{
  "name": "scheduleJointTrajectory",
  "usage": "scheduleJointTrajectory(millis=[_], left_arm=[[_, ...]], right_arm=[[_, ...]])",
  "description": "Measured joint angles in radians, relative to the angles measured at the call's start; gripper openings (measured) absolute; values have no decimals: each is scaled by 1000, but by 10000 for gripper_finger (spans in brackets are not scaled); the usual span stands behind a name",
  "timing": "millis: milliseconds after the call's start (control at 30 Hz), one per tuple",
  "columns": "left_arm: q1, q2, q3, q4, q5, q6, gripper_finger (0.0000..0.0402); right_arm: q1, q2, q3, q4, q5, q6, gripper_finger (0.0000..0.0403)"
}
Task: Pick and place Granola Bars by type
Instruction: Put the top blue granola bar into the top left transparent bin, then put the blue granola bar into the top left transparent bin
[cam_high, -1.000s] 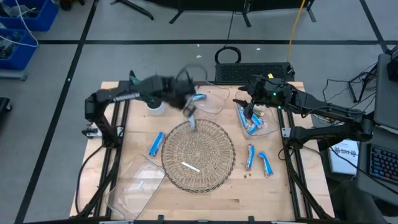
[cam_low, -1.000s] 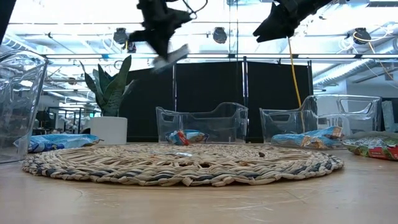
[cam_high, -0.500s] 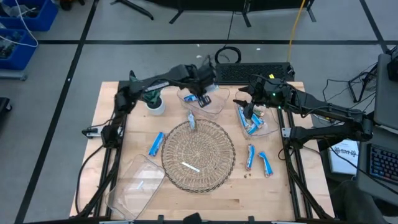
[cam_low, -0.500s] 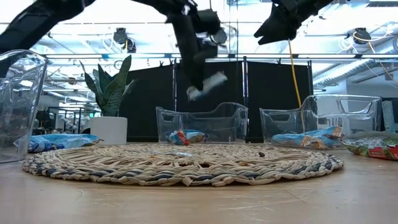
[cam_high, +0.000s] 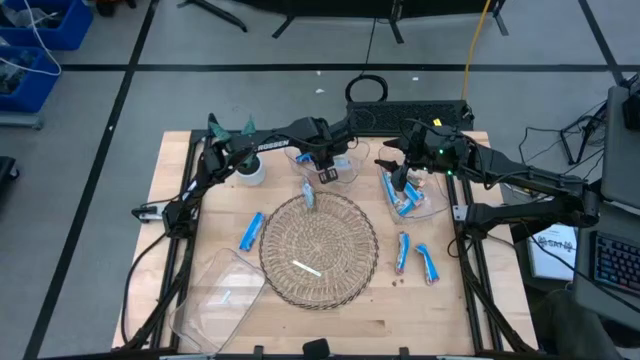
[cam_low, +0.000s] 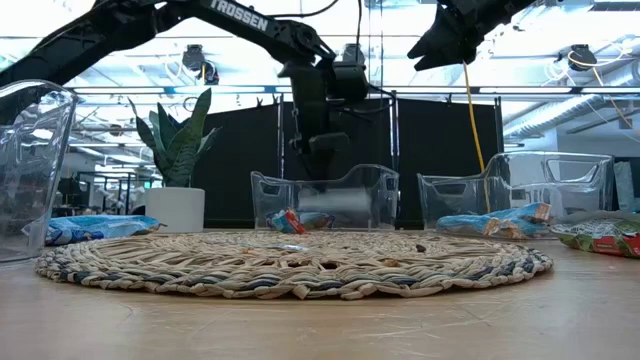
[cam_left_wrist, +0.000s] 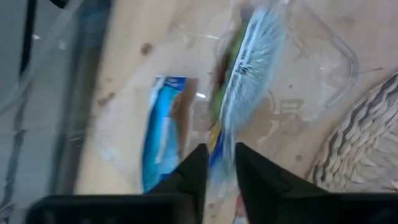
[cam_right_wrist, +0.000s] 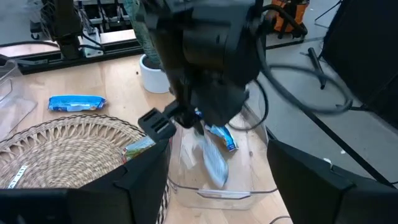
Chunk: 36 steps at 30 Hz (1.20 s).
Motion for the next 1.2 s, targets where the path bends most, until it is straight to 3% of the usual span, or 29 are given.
scheduleJointTrajectory(millis=[167,333,500,667,833,967,1200], left_arm=[[0,-73,0,-23,-50,-23,172],[-11,-196,0,-242,8,-313,231],[-92,-315,1,-488,-40,-667,251],[-209,-432,-58,-484,-83,-880,247],[-280,-539,-284,-485,-106,-1094,242],[-306,-612,-524,-486,-61,-1234,252],[-377,-657,-812,-353,48,-1330,279]], right_arm=[[0,0,0,7,-1,-13,263],[0,0,0,6,-1,-19,263],[0,0,0,6,-1,-67,263],[0,0,0,6,-1,-91,263],[0,0,0,14,-2,-113,263],[0,0,0,14,-4,-135,263],[1,0,0,14,-5,-156,263]])
